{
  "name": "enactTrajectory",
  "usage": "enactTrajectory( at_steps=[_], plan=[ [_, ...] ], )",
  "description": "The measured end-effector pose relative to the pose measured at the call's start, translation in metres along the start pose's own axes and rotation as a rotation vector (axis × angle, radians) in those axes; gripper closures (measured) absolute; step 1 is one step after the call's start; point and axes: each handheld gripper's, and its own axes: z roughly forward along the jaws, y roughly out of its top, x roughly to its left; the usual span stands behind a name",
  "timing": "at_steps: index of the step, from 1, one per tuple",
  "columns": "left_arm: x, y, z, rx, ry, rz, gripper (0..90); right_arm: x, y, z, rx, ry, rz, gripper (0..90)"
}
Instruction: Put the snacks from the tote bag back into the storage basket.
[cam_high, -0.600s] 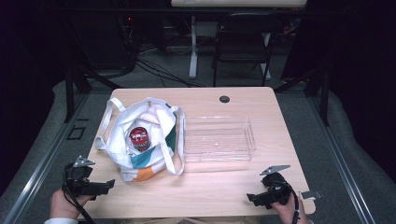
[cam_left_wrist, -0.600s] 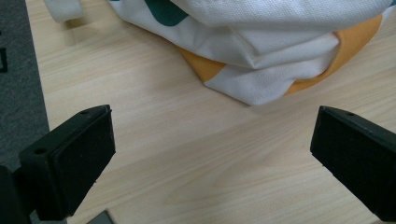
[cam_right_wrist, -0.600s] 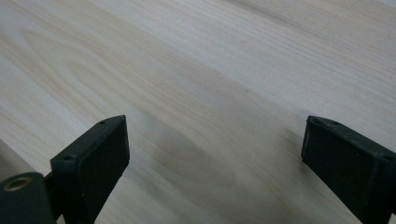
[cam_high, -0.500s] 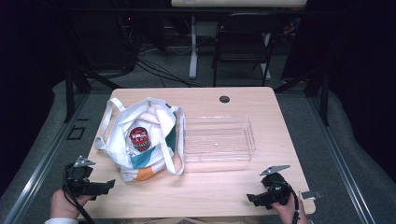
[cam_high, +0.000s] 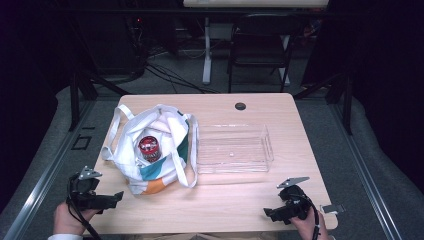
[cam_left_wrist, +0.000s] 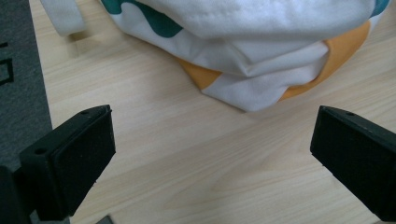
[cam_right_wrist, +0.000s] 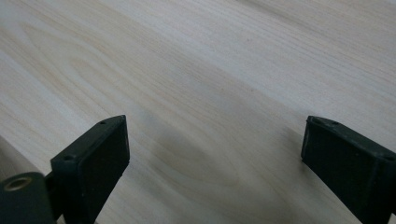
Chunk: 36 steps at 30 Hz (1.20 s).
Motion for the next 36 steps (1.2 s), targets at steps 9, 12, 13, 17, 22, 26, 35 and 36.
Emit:
enactTrajectory(
  at_steps=[9, 12, 13, 17, 22, 26, 35, 36],
  plan=[
    [-0.005, 0.010, -0.007, -0.060, 0.014, 0.014, 0.2, 0.000, 0.000, 0.000, 0.002, -0.005, 0.004, 7.2],
    [-0.007, 0.015, -0.009, -0.072, 0.016, 0.019, 0.2, 0.000, 0.000, 0.000, 0.009, -0.009, 0.003, 7.2],
    [-0.007, 0.017, -0.009, -0.080, 0.016, 0.020, 0.2, 0.000, 0.000, 0.000, 0.006, -0.010, 0.002, 7.2],
    [-0.010, 0.027, -0.012, -0.097, 0.022, 0.030, 0.2, 0.000, 0.000, 0.000, 0.010, -0.009, 0.003, 7.2],
    [-0.012, 0.038, -0.021, -0.139, 0.013, 0.031, 0.2, -0.001, 0.000, 0.000, 0.010, -0.022, 0.002, 7.2],
    [-0.016, 0.047, -0.025, -0.165, 0.009, 0.043, 0.2, -0.001, 0.000, -0.001, 0.012, -0.024, 0.000, 7.2],
    [-0.022, 0.067, -0.021, -0.173, -0.008, 0.074, 0.2, -0.002, -0.001, -0.001, 0.004, -0.020, 0.001, 7.2],
    [-0.024, 0.069, -0.020, -0.175, -0.006, 0.075, 0.2, -0.002, -0.001, -0.001, 0.004, -0.020, 0.001, 7.2]
  ],
)
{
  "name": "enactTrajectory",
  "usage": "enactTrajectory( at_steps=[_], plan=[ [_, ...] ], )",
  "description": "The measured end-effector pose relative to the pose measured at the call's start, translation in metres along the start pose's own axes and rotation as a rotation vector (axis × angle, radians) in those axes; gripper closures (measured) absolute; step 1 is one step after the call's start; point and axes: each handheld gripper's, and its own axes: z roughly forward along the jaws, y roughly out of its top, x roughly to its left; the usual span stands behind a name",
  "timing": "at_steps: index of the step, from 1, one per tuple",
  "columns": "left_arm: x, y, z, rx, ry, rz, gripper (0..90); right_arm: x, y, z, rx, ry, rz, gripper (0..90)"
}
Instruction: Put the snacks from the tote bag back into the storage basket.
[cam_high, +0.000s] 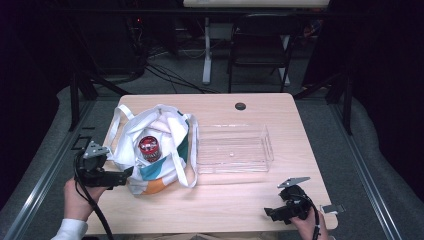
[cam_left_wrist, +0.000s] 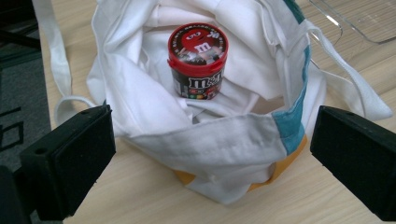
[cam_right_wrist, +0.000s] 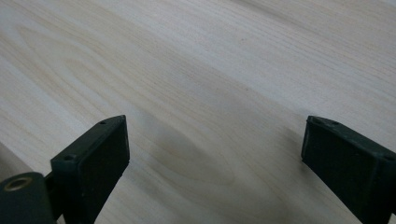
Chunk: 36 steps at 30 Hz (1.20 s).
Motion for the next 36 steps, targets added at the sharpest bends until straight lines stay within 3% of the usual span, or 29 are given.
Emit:
enactTrajectory(
  at_steps=[12, 36],
  plan=[
    [-0.001, 0.026, 0.015, -0.003, -0.028, 0.025, 0.3, 0.000, 0.000, 0.000, 0.001, 0.000, -0.001, 7.2],
    [0.017, 0.056, 0.057, 0.049, -0.042, -0.016, 0.4, 0.000, 0.000, 0.000, 0.000, 0.000, 0.002, 7.2]
  ],
)
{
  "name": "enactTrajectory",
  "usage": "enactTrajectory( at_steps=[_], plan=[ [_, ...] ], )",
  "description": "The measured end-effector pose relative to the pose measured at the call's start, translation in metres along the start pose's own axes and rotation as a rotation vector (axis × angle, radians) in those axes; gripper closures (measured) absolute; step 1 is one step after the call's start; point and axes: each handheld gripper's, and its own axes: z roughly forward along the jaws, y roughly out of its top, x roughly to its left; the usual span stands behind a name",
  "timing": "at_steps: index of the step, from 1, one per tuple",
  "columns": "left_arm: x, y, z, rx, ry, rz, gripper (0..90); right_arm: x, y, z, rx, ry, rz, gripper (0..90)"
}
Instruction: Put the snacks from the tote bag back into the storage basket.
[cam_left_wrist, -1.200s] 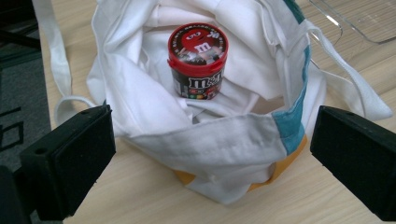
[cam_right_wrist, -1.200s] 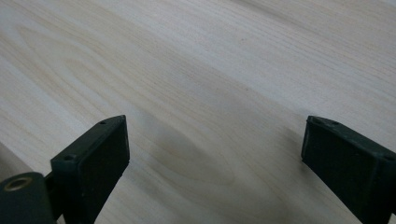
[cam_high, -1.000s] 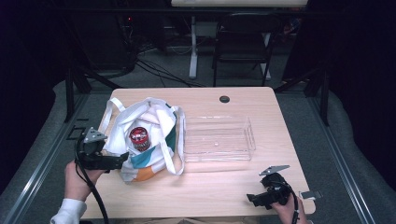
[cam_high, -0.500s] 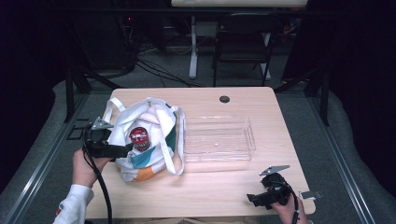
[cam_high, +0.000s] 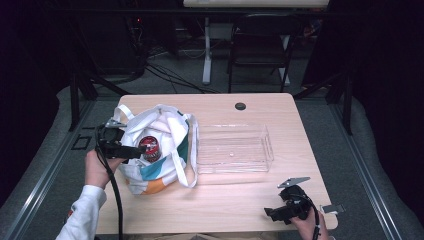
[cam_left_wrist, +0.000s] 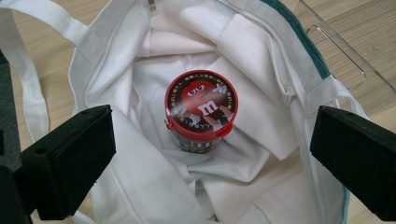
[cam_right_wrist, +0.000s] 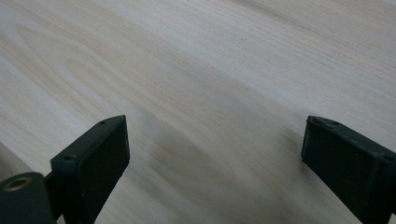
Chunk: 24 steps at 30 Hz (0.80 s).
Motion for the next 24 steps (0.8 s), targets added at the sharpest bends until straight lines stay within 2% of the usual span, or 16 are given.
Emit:
enactTrajectory(
  at_steps=[5, 12, 13, 15, 17, 18, 24],
  plan=[
    [0.001, 0.007, 0.009, 0.011, -0.003, -0.001, 0.3, 0.000, 0.000, 0.000, 0.001, 0.002, 0.002, 7.2],
    [0.002, 0.016, 0.022, 0.054, -0.012, 0.010, 0.4, 0.000, 0.000, 0.001, 0.001, 0.003, 0.007, 7.2],
    [0.001, 0.017, 0.025, 0.053, -0.005, 0.008, 0.4, 0.000, 0.000, 0.002, -0.017, 0.006, 0.014, 7.2],
    [0.003, 0.020, 0.030, 0.063, -0.008, 0.007, 0.4, 0.000, 0.000, 0.001, -0.006, 0.006, 0.012, 7.2],
    [0.004, 0.023, 0.034, 0.081, -0.011, 0.009, 0.4, -0.001, 0.001, 0.000, 0.010, 0.007, -0.002, 7.2],
    [0.005, 0.024, 0.037, 0.089, -0.010, 0.010, 0.4, 0.000, 0.000, 0.001, -0.003, 0.006, 0.006, 7.2],
    [0.007, 0.027, 0.051, 0.131, -0.018, 0.002, 0.5, 0.000, 0.000, 0.000, 0.003, 0.003, 0.007, 7.2]
  ],
)
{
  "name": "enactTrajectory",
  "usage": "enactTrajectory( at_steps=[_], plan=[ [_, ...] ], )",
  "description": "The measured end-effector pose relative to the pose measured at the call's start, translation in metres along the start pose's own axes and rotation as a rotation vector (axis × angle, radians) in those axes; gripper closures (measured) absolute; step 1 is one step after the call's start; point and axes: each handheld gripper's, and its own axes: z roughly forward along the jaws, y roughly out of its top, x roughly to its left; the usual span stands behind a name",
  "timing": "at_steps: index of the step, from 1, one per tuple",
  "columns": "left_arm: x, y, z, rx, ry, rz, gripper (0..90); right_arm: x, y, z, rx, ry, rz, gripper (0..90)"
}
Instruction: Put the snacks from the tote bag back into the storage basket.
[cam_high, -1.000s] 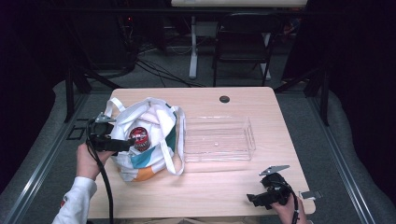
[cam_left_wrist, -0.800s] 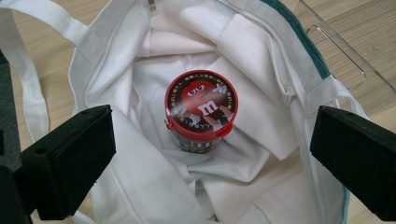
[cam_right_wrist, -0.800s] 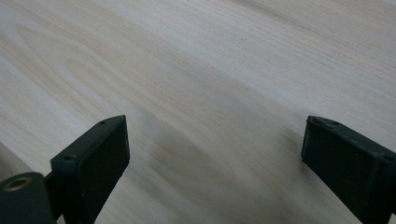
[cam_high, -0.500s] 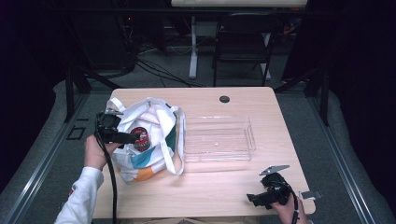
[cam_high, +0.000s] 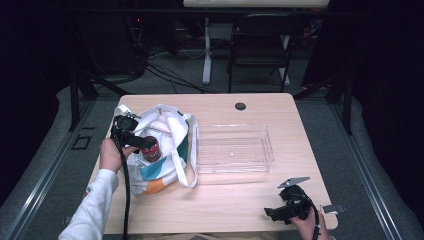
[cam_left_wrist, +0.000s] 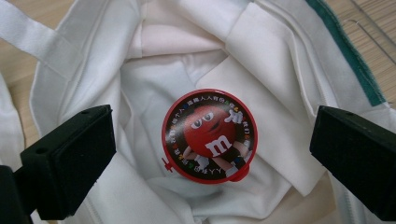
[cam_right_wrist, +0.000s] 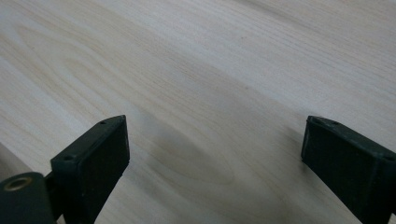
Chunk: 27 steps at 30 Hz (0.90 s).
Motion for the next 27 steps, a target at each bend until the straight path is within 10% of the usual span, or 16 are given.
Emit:
enactTrajectory(
  at_steps=[27],
  plan=[
    [0.000, 0.004, 0.031, 0.148, -0.011, 0.007, 0.2, 0.000, 0.000, 0.000, -0.003, 0.002, -0.007, 7.3]
  ],
)
